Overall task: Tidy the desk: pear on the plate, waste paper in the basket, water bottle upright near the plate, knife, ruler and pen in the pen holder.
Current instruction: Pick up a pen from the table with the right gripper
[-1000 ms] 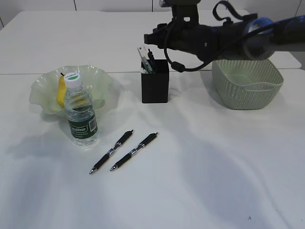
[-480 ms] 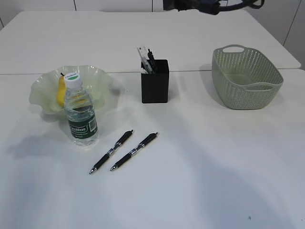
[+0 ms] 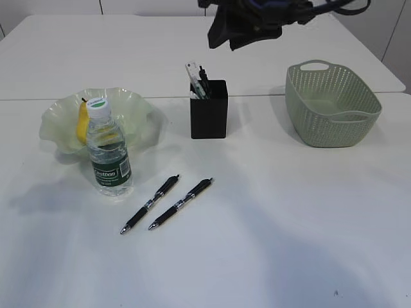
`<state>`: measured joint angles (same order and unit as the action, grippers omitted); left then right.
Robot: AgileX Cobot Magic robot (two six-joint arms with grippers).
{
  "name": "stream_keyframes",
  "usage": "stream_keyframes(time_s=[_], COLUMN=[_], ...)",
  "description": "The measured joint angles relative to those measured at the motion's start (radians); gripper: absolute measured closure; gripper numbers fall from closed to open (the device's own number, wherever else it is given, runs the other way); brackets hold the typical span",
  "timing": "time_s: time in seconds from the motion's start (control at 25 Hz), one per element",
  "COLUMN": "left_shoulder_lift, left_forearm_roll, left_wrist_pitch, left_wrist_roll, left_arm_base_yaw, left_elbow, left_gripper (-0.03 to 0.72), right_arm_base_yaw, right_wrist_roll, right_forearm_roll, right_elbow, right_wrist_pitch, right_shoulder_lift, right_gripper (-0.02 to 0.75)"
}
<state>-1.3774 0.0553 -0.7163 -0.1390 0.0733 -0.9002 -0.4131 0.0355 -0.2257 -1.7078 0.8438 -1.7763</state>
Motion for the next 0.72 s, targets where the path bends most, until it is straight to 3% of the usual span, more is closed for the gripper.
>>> stream_keyframes(time_s=[0.36, 0.72], left_shoulder_lift=[0.0, 0.0], left_forearm_roll=[0.0, 0.006], left_wrist_pitch=[-0.002, 0.003], left_wrist_roll=[0.0, 0.0], left_arm_base_yaw=[0.0, 0.0], left_elbow=[0.0, 0.0], left_gripper=[0.214, 0.214], right_arm_base_yaw=[-0.062, -0.07], right_wrist_roll=[0.429, 0.693], right_forearm_roll=[0.117, 0.093], right_elbow=[0.0, -0.002], right_wrist_pitch=[0.013, 0.12], right_shoulder_lift=[-0.005, -0.168], right_gripper=[0.475, 0.475])
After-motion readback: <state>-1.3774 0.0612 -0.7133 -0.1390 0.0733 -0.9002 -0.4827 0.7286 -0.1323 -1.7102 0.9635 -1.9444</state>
